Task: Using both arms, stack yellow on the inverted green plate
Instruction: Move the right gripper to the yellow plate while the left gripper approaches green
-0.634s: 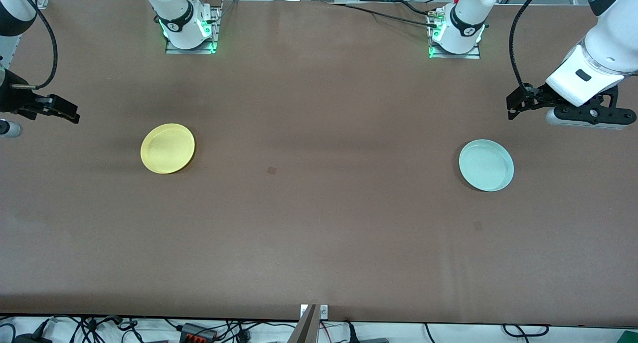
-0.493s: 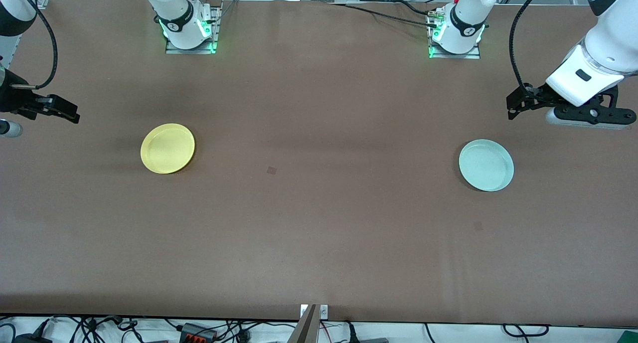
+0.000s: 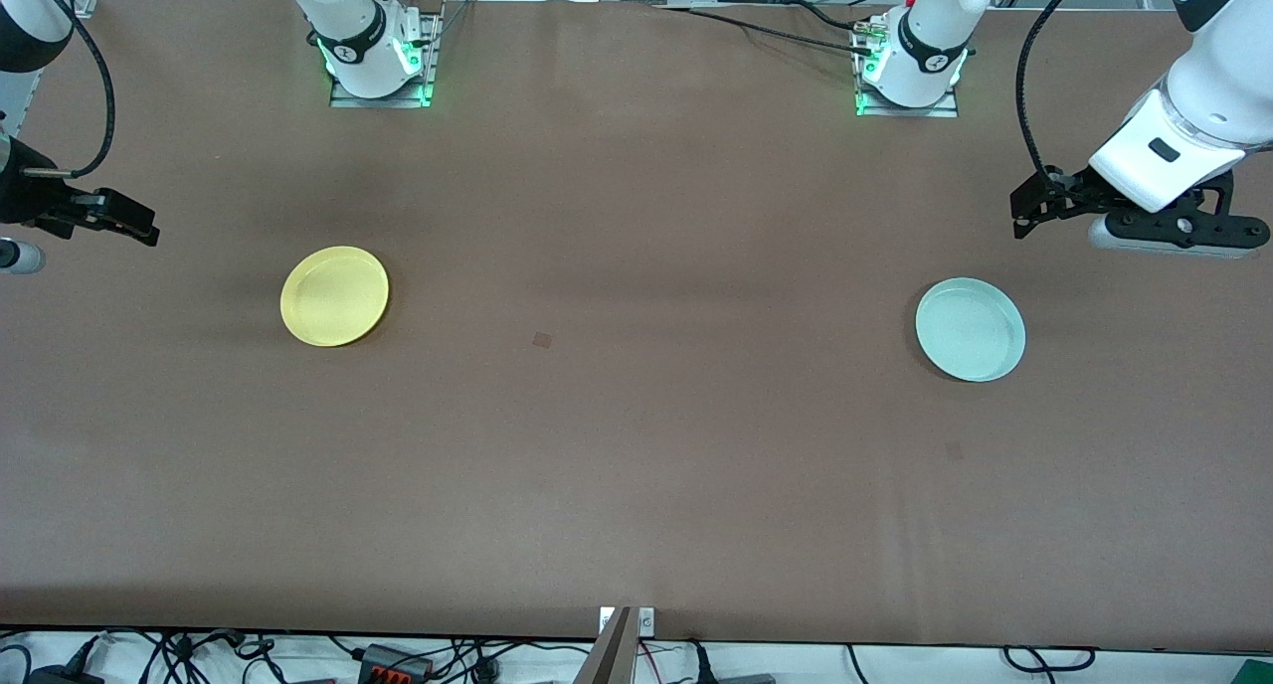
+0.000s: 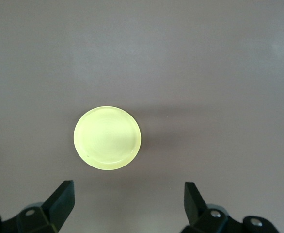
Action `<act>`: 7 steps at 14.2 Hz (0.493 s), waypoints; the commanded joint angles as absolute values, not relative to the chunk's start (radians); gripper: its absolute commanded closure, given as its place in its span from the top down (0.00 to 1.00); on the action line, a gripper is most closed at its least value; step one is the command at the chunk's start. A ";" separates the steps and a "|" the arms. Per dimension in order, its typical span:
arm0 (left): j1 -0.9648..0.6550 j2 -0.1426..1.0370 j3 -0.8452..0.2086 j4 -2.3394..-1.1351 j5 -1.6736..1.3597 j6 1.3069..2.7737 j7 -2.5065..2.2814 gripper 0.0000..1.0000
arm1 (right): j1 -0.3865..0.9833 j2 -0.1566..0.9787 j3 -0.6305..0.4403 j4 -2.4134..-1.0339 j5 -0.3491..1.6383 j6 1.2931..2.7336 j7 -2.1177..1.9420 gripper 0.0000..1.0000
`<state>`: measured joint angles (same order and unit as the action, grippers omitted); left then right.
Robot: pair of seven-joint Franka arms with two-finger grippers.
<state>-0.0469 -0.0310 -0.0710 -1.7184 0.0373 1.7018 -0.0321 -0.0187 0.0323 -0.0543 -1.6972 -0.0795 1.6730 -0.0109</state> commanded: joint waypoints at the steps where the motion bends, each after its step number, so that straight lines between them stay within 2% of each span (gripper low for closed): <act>1: -0.052 -0.015 -0.071 -1.687 0.034 1.675 -0.023 1.00 | -0.025 0.009 -0.051 -1.717 -0.063 1.667 -0.017 1.00; 7: -0.038 0.149 -0.071 -1.569 0.032 1.678 -0.025 1.00 | -0.025 0.012 -0.049 -1.715 -0.061 1.669 -0.014 1.00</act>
<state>-0.0456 0.0596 -0.0700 -1.6548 0.0373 1.7026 -0.0321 -0.0186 0.0323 -0.0536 -1.6981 -0.0788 1.6728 -0.0110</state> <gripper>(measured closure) 0.000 0.000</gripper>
